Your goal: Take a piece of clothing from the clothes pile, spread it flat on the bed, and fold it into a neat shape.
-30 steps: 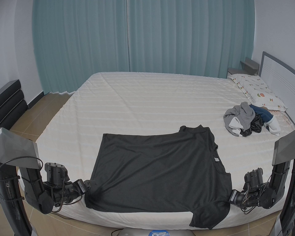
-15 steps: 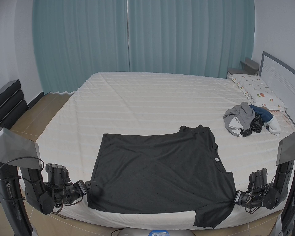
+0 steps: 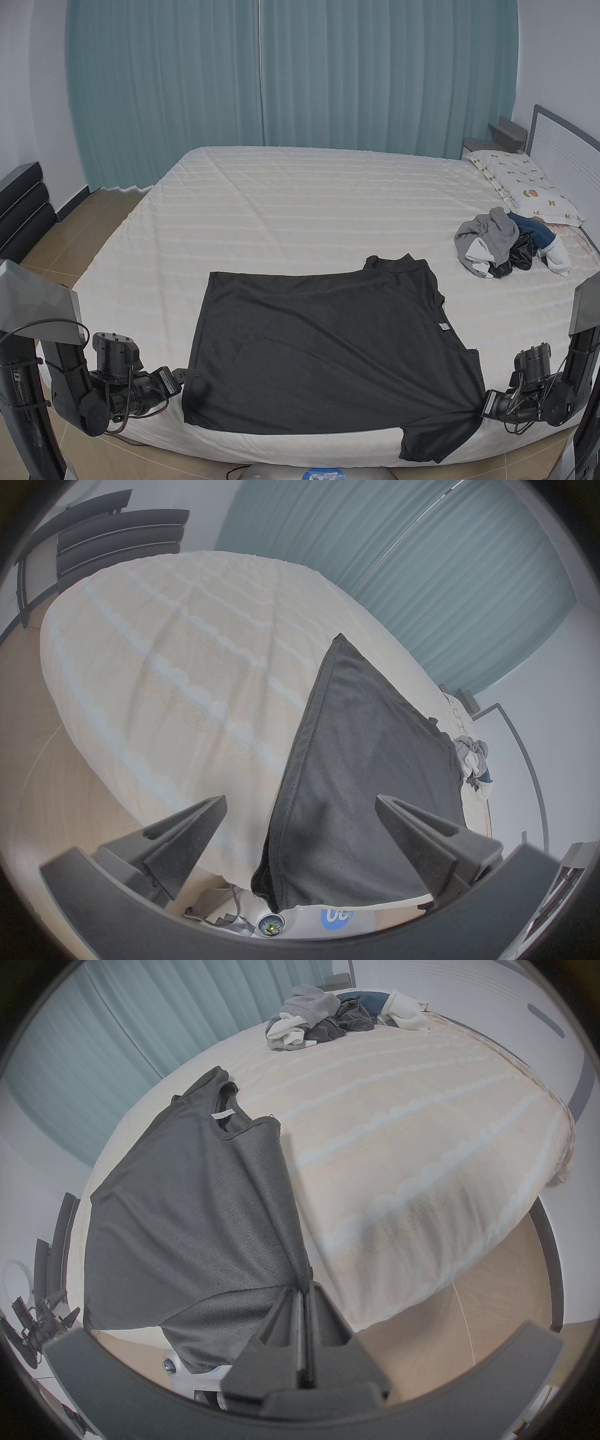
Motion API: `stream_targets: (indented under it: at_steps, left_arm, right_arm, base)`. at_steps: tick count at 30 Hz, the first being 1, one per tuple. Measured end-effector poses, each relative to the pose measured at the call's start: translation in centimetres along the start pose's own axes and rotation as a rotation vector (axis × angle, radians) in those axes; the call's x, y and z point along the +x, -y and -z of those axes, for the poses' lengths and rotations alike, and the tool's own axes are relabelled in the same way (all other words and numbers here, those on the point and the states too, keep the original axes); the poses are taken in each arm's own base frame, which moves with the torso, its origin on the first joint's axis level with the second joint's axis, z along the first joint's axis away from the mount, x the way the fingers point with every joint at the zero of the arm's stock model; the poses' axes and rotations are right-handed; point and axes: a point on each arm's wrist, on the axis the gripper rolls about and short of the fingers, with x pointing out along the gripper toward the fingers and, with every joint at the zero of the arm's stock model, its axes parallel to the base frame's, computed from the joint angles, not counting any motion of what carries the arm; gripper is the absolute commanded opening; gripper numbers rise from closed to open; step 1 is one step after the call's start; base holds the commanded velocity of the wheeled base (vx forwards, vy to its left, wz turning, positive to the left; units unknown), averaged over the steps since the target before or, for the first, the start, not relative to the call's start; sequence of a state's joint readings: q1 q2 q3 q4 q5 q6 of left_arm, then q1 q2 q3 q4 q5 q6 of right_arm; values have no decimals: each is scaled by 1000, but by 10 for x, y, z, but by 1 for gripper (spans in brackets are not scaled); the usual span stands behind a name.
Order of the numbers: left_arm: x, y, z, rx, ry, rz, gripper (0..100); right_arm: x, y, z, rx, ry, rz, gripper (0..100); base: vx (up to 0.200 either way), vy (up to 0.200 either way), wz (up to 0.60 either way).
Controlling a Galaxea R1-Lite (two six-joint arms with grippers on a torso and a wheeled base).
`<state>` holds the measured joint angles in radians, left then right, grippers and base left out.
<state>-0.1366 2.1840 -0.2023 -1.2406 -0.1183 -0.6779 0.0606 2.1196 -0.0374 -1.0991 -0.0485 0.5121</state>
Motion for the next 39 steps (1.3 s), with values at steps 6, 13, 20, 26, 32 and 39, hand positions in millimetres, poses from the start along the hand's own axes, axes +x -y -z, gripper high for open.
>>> stream_targets:
  at_steps: [6,13,20,26,32,39]
  left_arm:
    - [0,1,-1,-2,9,6,100]
    - [1,4,-7,-24,34,25,100]
    - [-1,9,-14,-77,64,48,100]
    - [0,11,-17,-88,76,60,100]
    - [1,13,-20,-93,89,69,100]
    - [5,18,-29,-120,126,93,100]
  right_arm:
    - [0,0,-1,7,5,-2,100]
    - [-5,-4,-10,26,84,-47,100]
    - [-17,-11,-31,135,209,-122,100]
    - [-27,-18,-42,166,272,-184,100]
    - [-28,-22,-41,169,272,-204,100]
    - [-29,-26,-38,167,262,-218,100]
  base:
    - [0,0,0]
    - [0,0,0]
    - [57,0,0]
    - [133,0,0]
    - [0,0,0]
    - [0,0,0]
